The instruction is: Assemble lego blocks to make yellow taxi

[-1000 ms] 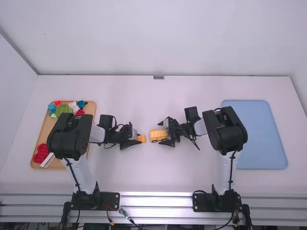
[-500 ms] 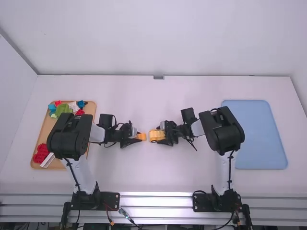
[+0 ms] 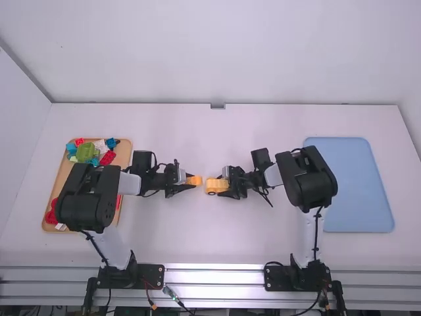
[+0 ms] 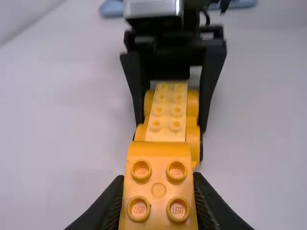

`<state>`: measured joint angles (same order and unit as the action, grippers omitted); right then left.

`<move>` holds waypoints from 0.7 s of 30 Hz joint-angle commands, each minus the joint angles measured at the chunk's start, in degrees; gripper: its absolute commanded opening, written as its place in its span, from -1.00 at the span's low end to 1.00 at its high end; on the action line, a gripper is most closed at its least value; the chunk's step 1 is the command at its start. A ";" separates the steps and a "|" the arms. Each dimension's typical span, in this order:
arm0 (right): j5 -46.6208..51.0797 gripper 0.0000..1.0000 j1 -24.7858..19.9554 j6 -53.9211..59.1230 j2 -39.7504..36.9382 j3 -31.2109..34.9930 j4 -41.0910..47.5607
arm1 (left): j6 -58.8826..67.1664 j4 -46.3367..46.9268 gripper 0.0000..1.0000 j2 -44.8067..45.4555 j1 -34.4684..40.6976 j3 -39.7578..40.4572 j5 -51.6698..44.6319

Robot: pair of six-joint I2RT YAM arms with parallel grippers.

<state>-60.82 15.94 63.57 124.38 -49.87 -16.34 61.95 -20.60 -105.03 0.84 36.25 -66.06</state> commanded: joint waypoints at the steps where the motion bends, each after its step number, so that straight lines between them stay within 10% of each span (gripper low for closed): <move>1: 0.81 0.11 -0.07 0.98 0.85 0.02 0.31 | -3.87 -1.40 -0.96 1.44 0.92 -0.15 -5.03; 21: 0.87 0.14 1.33 1.42 0.85 0.02 0.74 | -14.21 2.21 -0.96 -5.35 13.70 9.88 5.05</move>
<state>-61.12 17.23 64.51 124.38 -49.87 -15.92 48.31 -19.40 -108.09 14.13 44.62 -60.77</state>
